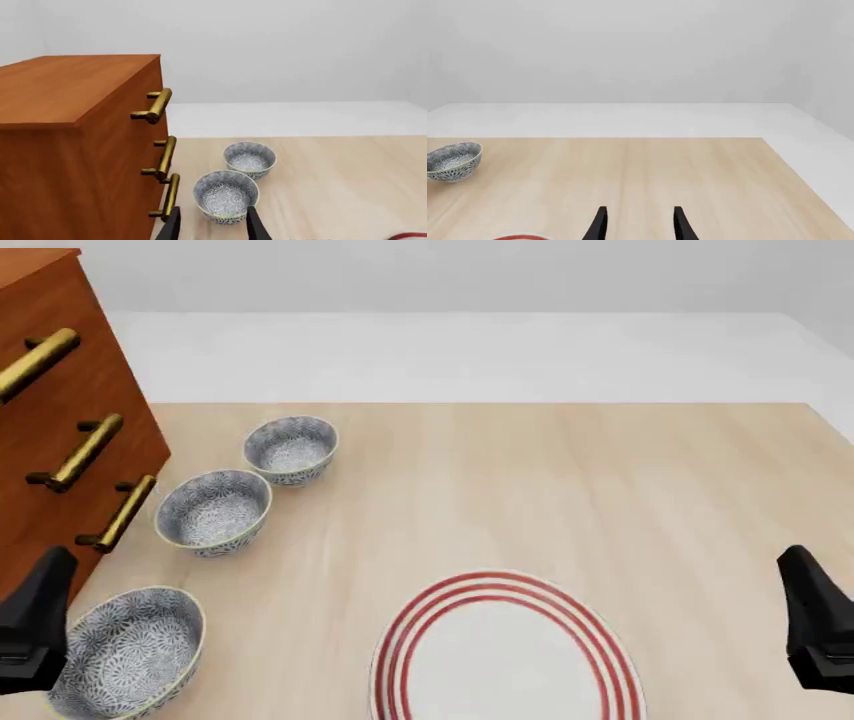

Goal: Open the top drawer of the cabinet.

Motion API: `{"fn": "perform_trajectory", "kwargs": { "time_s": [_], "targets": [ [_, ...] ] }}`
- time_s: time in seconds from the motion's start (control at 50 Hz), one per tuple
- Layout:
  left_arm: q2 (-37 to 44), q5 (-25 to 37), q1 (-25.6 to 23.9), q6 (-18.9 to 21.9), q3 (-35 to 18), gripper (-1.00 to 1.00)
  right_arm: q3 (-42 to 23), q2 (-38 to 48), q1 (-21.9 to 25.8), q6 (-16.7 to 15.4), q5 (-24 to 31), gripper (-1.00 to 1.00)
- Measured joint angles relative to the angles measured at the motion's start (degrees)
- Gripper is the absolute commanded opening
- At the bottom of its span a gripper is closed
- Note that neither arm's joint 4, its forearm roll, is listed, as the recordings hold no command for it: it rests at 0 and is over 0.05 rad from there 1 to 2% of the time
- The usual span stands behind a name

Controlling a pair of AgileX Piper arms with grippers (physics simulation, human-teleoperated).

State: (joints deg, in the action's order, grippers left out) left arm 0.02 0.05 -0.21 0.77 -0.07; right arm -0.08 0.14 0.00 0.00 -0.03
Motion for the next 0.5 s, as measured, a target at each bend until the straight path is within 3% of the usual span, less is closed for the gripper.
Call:
{"fn": "perform_trajectory", "kwargs": {
  "time_s": [0.5],
  "targets": [
    [4.13,-2.13,1.39,4.36,-0.52,1.00,-0.15,0.26,0.00,0.00,-0.07,1.00]
  ]
}}
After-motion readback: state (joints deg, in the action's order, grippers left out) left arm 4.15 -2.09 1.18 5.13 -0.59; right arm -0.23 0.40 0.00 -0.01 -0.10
